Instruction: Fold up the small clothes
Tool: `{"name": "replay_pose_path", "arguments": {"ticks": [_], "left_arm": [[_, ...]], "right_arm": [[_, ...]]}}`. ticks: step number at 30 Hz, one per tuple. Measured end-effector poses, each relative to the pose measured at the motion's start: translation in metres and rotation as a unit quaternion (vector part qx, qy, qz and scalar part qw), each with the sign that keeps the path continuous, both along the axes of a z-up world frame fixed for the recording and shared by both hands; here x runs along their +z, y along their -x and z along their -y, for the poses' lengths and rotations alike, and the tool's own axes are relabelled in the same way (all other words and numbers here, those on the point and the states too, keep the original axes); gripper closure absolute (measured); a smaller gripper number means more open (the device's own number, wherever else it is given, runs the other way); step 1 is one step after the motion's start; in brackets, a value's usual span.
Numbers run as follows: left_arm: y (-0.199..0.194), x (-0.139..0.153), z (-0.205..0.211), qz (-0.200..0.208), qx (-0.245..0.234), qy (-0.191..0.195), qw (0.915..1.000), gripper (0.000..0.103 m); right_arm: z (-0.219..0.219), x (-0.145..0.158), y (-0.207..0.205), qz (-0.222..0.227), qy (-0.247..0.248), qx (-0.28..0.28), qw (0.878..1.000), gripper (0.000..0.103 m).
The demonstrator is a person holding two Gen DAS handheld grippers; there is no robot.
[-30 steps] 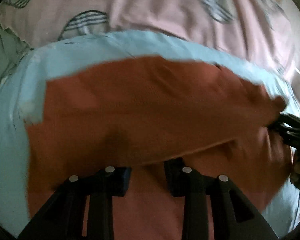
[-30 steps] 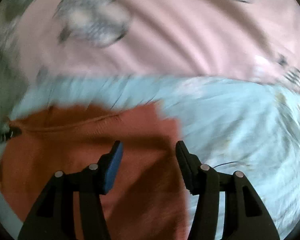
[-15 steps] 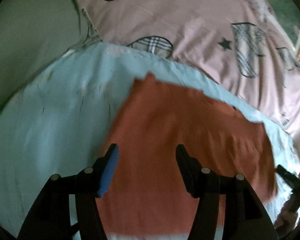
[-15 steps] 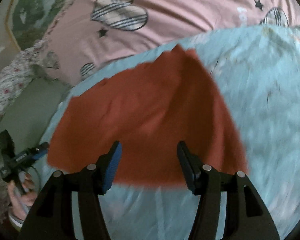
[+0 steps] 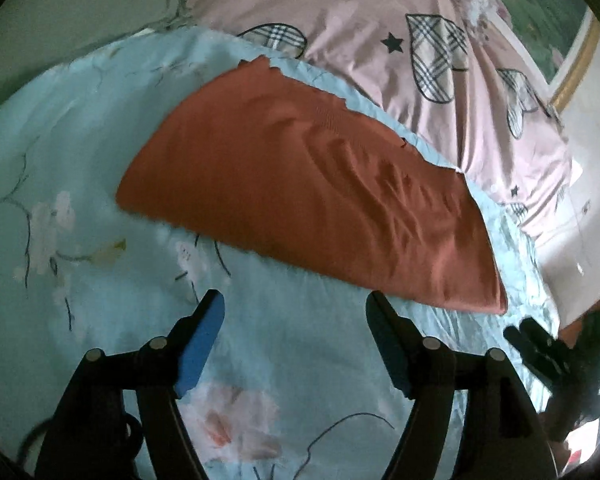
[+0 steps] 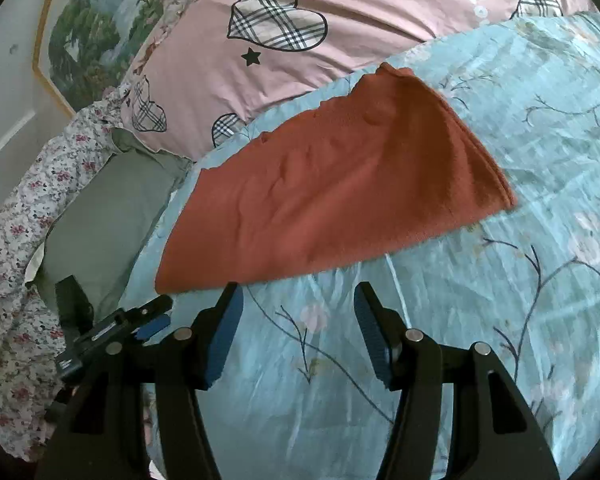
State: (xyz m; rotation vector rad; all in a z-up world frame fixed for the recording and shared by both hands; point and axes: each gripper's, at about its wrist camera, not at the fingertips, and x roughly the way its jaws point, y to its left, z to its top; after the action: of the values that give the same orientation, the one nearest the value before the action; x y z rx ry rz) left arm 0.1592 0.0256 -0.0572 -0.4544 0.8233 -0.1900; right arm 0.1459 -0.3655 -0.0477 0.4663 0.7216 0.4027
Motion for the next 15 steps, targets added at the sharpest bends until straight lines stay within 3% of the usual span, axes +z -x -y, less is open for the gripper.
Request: {"name": "replay_pose_path", "arguments": {"ticks": [15], "left_arm": [[-0.035, -0.018, -0.02, -0.027, 0.044, 0.058, 0.997, 0.019]], "right_arm": [[0.0, 0.007, 0.013, -0.004, -0.008, 0.0, 1.0, 0.044]]}}
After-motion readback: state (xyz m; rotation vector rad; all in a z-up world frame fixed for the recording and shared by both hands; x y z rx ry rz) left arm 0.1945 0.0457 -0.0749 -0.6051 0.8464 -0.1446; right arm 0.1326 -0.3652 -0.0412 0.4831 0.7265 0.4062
